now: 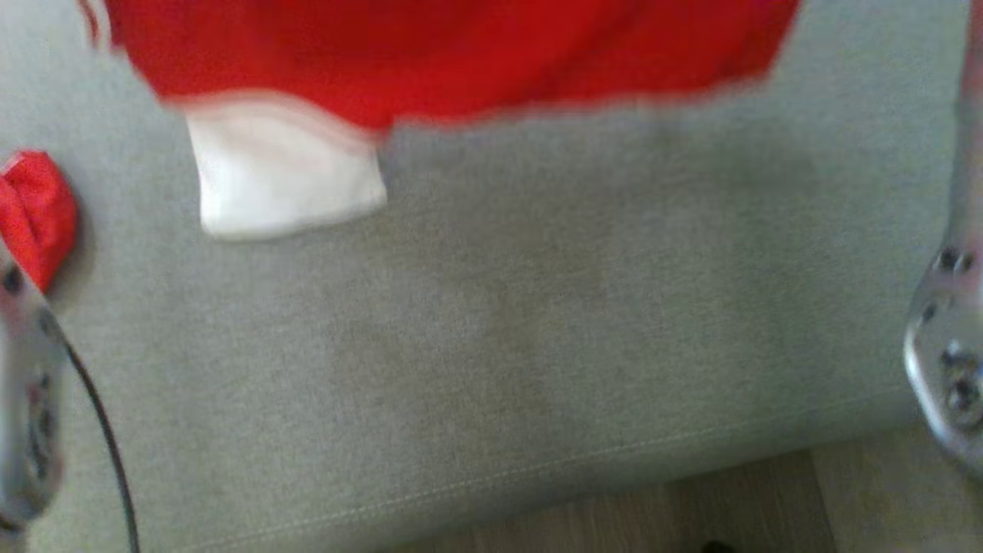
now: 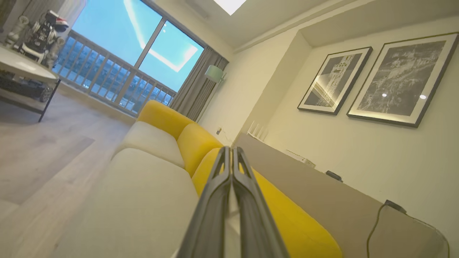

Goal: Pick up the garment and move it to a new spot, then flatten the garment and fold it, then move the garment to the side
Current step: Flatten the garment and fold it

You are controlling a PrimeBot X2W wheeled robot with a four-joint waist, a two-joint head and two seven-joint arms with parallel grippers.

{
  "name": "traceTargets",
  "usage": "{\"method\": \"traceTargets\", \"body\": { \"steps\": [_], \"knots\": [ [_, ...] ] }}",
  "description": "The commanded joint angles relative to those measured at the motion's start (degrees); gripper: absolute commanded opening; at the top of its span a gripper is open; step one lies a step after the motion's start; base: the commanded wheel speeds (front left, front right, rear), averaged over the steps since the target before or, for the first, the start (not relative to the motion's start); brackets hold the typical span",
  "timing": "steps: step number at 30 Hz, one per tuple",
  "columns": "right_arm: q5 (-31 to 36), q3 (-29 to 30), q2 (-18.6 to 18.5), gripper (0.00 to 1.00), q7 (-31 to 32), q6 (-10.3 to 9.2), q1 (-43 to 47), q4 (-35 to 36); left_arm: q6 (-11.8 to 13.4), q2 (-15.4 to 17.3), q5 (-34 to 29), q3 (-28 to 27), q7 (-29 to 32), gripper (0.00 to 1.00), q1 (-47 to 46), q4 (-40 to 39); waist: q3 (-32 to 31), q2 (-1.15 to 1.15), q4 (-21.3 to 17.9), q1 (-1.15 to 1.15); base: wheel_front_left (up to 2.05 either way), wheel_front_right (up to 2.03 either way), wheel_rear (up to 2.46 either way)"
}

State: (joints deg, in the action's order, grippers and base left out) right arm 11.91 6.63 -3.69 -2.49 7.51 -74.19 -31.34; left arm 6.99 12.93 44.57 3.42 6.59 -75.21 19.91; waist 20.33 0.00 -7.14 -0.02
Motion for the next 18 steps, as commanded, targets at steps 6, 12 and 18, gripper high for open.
{"method": "traceTargets", "body": {
  "steps": [6,12,18],
  "knots": [
    [7.3,2.6,0.8,0.00,-10.0,-0.02,-15.5,-6.8,-7.6,5.4,-10.1,5.0,-12.9,0.00,-16.2,8.2,10.3,0.00,2.0,0.02,0.00,0.00,0.00],
    [15.9,6.9,0.8,0.00,-12.4,-0.02,-22.8,-3.2,-12.1,5.9,-13.3,3.7,-21.4,0.00,-25.9,12.3,16.0,0.00,4.5,0.02,0.00,0.00,0.00],
    [16.5,6.3,0.8,0.00,-12.5,-0.02,-20.6,-1.0,-14.3,4.2,-11.3,-0.9,-21.6,0.00,-21.9,7.7,18.7,0.00,7.1,0.02,0.00,0.00,0.00]
  ]
}}
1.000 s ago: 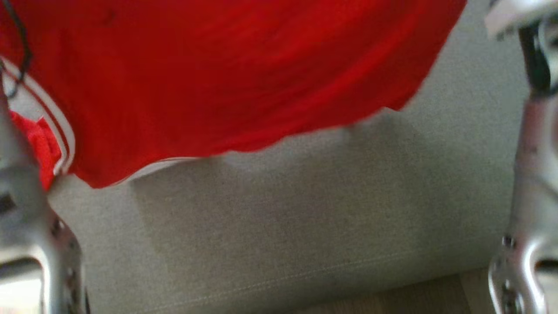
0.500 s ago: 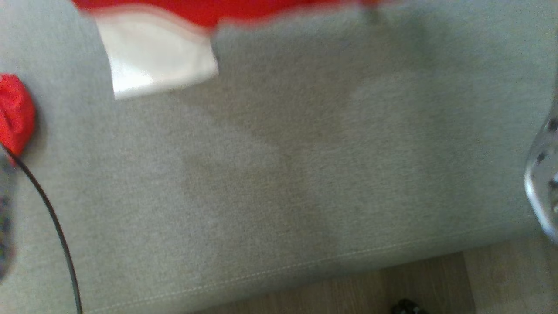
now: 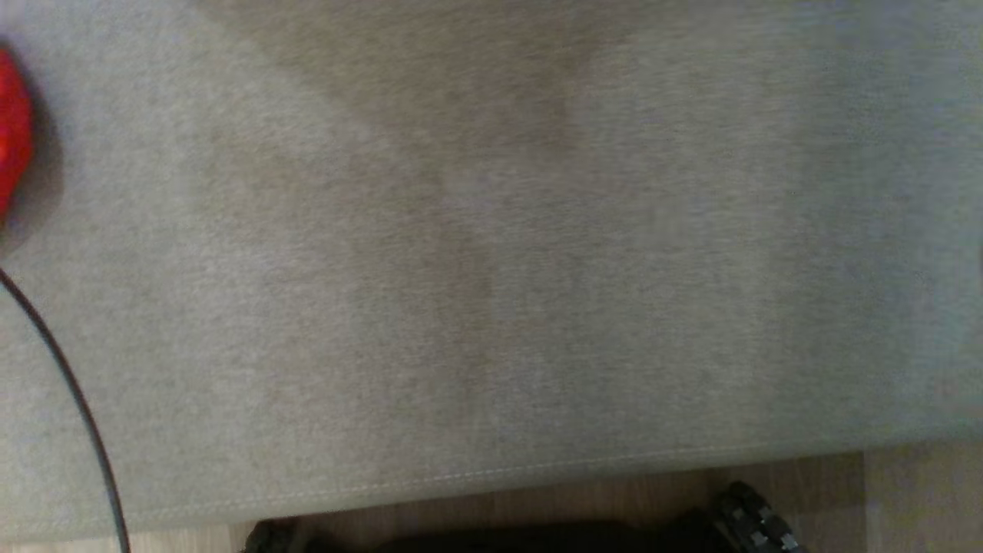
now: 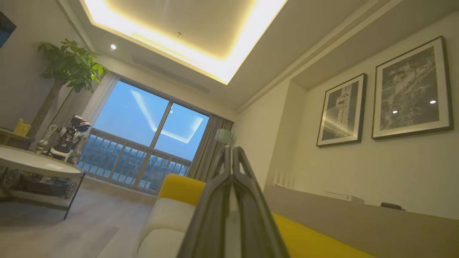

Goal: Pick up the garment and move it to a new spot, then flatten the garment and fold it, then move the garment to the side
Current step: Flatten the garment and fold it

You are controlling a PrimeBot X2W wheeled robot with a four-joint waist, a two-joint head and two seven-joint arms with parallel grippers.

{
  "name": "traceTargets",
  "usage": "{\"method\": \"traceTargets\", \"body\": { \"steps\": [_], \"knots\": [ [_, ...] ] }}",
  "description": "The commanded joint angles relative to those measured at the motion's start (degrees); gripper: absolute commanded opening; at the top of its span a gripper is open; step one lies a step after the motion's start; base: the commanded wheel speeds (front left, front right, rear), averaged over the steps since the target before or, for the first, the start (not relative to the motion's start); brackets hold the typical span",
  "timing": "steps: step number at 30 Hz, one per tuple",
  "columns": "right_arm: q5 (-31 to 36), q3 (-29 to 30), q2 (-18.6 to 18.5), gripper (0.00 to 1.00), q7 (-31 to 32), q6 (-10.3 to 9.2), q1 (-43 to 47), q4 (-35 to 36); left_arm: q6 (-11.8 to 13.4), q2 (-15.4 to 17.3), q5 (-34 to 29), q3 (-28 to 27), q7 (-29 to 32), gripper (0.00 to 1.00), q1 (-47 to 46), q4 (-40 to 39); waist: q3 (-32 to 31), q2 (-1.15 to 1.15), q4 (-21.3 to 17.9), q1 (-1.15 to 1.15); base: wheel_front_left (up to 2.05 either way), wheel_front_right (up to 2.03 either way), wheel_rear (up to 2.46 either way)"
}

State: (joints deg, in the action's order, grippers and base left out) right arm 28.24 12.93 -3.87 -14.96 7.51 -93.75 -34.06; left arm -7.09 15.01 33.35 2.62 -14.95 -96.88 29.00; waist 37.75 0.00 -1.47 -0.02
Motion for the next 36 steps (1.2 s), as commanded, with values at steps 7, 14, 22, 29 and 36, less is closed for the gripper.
{"method": "traceTargets", "body": {
  "steps": [7,14,22,29,36],
  "knots": [
    [-0.6,4.2,0.7,0.00,0.0,-0.02,11.2,-2.8,-0.4,3.0,12.5,7.0,0.0,0.00,21.5,-4.0,-2.2,0.00,3.6,0.02,0.00,0.00,0.00],
    [-4.2,6.4,0.9,0.00,0.8,-0.02,22.6,-10.2,-0.4,6.2,23.0,9.1,2.2,0.00,42.4,-9.1,-10.1,0.00,2.7,0.02,0.00,0.00,0.00],
    [-14.4,-0.1,1.0,0.00,3.1,-0.02,35.4,-11.3,3.3,7.7,28.2,6.4,2.8,0.00,65.3,-21.2,-17.3,0.00,0.7,0.02,0.00,0.00,0.00],
    [-17.9,-2.0,0.9,0.00,9.1,-0.02,50.4,-2.3,9.6,7.2,30.5,6.4,4.7,0.00,84.6,-32.5,-21.6,0.00,0.9,0.02,0.00,0.00,0.00],
    [-22.0,-1.6,0.3,0.00,17.7,-0.02,68.5,15.5,14.7,4.9,32.5,5.4,3.7,0.00,99.1,-41.7,-23.5,0.00,1.1,0.02,0.00,0.00,0.00]
  ]
}}
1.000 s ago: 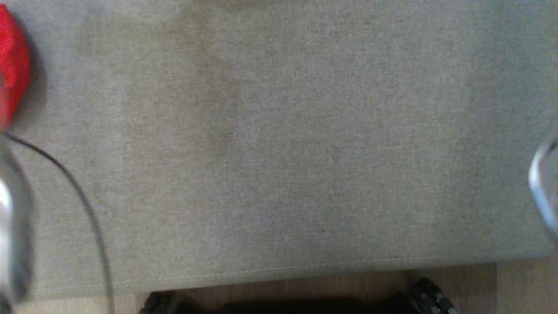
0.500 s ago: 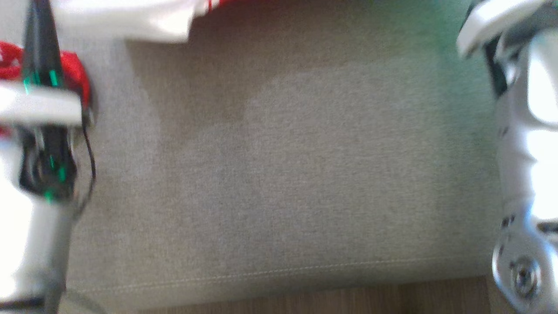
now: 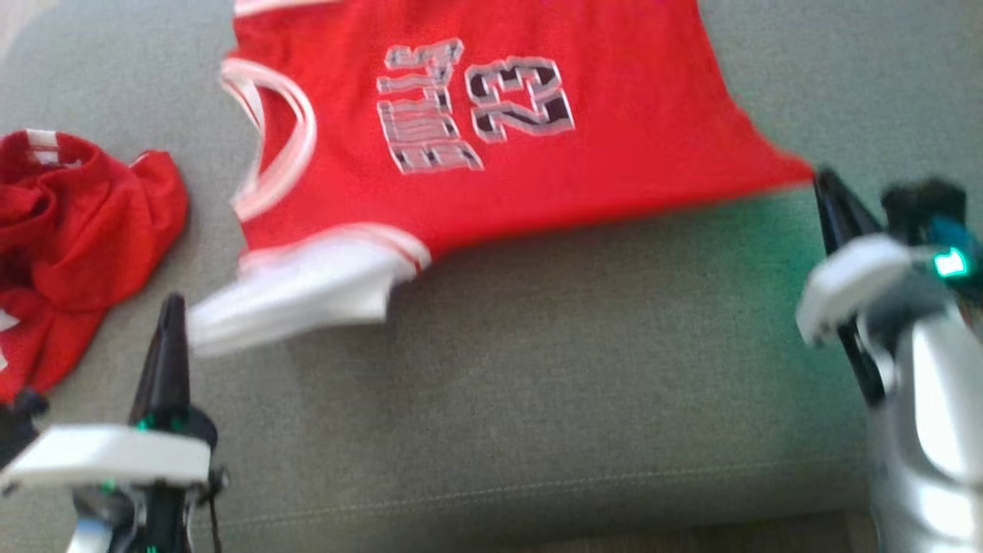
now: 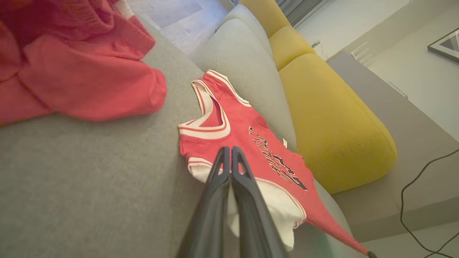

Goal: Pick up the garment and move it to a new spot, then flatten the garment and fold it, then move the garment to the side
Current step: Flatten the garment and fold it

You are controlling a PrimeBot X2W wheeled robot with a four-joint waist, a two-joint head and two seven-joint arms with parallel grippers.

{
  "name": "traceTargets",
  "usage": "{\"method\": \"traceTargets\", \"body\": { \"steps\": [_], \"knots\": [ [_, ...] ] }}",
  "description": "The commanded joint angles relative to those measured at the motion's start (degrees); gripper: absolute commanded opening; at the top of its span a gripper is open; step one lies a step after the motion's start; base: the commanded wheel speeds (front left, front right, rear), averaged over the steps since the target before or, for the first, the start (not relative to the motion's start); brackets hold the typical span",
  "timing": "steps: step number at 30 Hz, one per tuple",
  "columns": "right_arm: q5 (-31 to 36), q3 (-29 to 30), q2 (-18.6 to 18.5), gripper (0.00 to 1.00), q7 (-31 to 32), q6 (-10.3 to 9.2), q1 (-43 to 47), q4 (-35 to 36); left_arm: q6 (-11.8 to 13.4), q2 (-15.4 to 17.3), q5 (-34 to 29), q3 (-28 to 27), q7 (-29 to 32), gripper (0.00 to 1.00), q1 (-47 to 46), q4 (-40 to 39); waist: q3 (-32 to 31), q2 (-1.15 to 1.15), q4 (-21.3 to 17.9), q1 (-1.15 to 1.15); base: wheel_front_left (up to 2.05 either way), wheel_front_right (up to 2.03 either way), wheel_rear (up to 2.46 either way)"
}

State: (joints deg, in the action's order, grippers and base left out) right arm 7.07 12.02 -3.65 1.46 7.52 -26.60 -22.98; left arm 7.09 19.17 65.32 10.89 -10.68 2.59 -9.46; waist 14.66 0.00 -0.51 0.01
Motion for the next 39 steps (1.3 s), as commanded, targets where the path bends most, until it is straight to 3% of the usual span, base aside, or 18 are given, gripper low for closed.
{"method": "traceTargets", "body": {
  "steps": [1,6,14,21,28,39],
  "knots": [
    [-1.5,-0.5,0.1,0.00,2.7,-0.03,4.0,7.3,0.9,0.5,0.7,-3.0,-0.8,0.00,1.3,-4.5,-0.7,0.00,0.3,-0.01,0.00,0.00,0.00],
    [-1.9,0.7,0.2,0.00,9.1,-0.03,15.2,22.1,3.2,-0.5,1.5,-2.6,-0.6,0.00,7.6,-10.1,-1.5,0.00,0.7,-0.01,0.00,0.00,0.00],
    [-2.2,-0.3,0.6,0.00,14.8,-0.03,19.6,32.9,6.0,-1.4,2.9,-1.7,1.7,0.00,7.2,-13.4,-1.0,0.00,1.1,-0.01,0.00,0.00,0.00],
    [-1.0,-1.1,0.7,0.00,13.5,-0.03,12.4,24.3,6.2,-4.6,5.6,-1.6,2.8,0.00,-3.9,-5.7,0.4,0.00,1.8,-0.01,0.00,0.00,0.00],
    [0.7,0.5,0.8,0.00,7.6,-0.03,2.5,12.6,3.6,-7.1,6.1,-1.8,1.7,0.00,-15.1,4.4,2.9,0.00,3.0,-0.01,0.00,0.00,0.00],
    [4.0,3.0,0.8,0.00,-2.0,-0.03,-11.2,-2.1,-1.5,-7.1,4.9,-2.1,0.5,0.00,-29.1,17.7,7.1,0.00,3.5,-0.01,0.00,0.00,0.00]
  ]
}}
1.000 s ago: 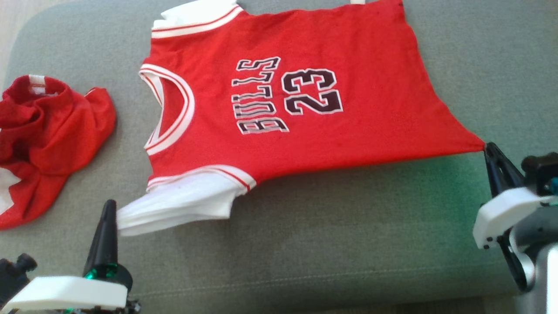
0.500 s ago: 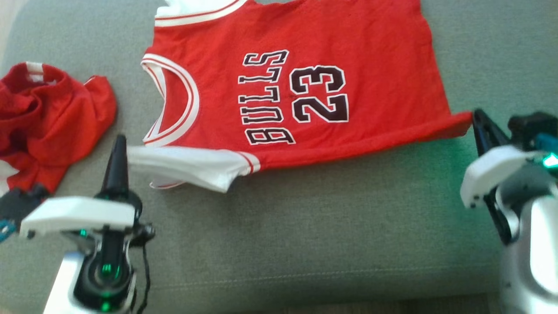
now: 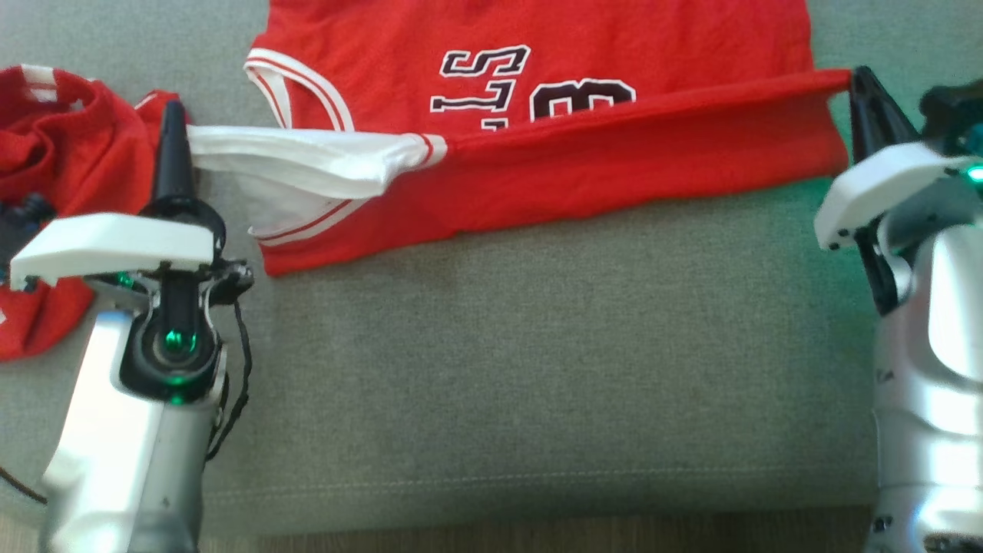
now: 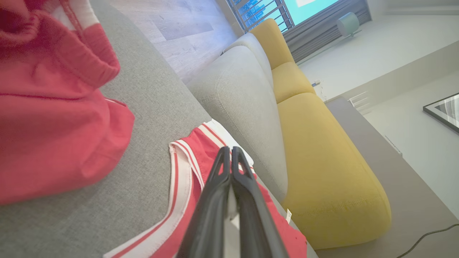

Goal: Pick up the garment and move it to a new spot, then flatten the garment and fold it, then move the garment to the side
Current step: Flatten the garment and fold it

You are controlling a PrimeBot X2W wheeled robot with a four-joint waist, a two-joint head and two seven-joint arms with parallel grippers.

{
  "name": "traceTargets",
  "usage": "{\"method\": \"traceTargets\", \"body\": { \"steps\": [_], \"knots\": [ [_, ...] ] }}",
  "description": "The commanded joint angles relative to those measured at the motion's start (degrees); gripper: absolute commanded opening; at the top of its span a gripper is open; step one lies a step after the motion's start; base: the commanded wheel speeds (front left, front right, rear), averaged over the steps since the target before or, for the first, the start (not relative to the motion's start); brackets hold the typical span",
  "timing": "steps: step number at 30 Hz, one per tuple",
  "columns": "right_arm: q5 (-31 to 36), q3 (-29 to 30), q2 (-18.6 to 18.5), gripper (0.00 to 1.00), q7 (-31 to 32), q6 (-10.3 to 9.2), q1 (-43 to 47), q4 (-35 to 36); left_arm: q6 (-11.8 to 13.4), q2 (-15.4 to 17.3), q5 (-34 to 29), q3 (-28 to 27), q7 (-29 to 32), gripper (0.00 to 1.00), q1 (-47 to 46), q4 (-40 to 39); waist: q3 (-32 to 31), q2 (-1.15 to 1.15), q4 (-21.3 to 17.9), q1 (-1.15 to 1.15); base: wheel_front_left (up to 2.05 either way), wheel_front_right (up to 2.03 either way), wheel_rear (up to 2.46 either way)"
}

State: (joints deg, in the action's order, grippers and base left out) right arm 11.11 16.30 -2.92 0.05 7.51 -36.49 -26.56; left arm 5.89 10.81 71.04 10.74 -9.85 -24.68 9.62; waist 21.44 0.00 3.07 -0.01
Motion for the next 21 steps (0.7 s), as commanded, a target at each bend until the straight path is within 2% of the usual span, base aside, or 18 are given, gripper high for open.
{"method": "traceTargets", "body": {
  "steps": [1,2,3,7,9,13,17,21],
  "knots": [
    [0.1,-1.3,0.0,0.00,-1.2,-0.02,-2.2,0.0,-0.8,1.1,-0.9,-1.9,-0.6,0.00,-2.6,-0.2,0.6,0.00,0.0,0.01,0.00,0.00,0.00],
    [0.3,-1.3,0.0,0.30,-2.0,-0.02,-3.0,-1.3,-1.3,0.8,-0.9,-1.9,-0.9,0.40,-3.3,1.0,0.8,0.00,0.0,0.01,0.00,0.00,0.00],
    [0.7,-1.0,0.0,1.00,-3.1,-0.02,-3.7,-2.3,-1.8,0.6,-1.1,-1.8,-1.2,1.00,-3.9,2.2,1.0,0.00,0.1,0.01,0.00,0.00,0.00],
    [1.2,-0.7,0.0,1.00,-6.5,-0.02,-4.9,-4.8,-5.5,2.2,-7.4,1.2,-3.3,1.00,-5.1,5.4,1.3,0.00,0.3,0.01,0.00,0.00,0.00],
    [1.1,-0.5,0.0,1.00,-8.2,-0.02,-4.6,-4.8,-6.4,3.0,-12.3,2.6,-4.4,1.00,-4.4,6.0,1.1,0.00,0.3,0.01,0.00,0.00,0.00],
    [-1.5,-1.4,0.0,1.00,-9.8,-0.02,-2.1,-4.1,-4.2,2.2,-20.9,1.4,-5.1,1.00,-0.5,4.5,0.2,0.00,0.0,0.01,0.00,0.00,0.00],
    [-4.3,-2.6,0.0,1.00,-10.0,-0.02,0.1,-3.0,-2.8,-0.1,-24.1,0.8,-5.1,1.00,4.6,3.0,-0.4,0.00,-0.3,0.01,0.00,0.00,0.00],
    [-6.0,-4.0,0.0,1.00,-9.1,-0.02,2.7,-1.3,-2.2,-1.3,-24.0,2.4,-4.3,1.00,8.8,6.1,-1.0,0.00,-0.6,0.01,0.00,0.00,0.00]
  ]
}}
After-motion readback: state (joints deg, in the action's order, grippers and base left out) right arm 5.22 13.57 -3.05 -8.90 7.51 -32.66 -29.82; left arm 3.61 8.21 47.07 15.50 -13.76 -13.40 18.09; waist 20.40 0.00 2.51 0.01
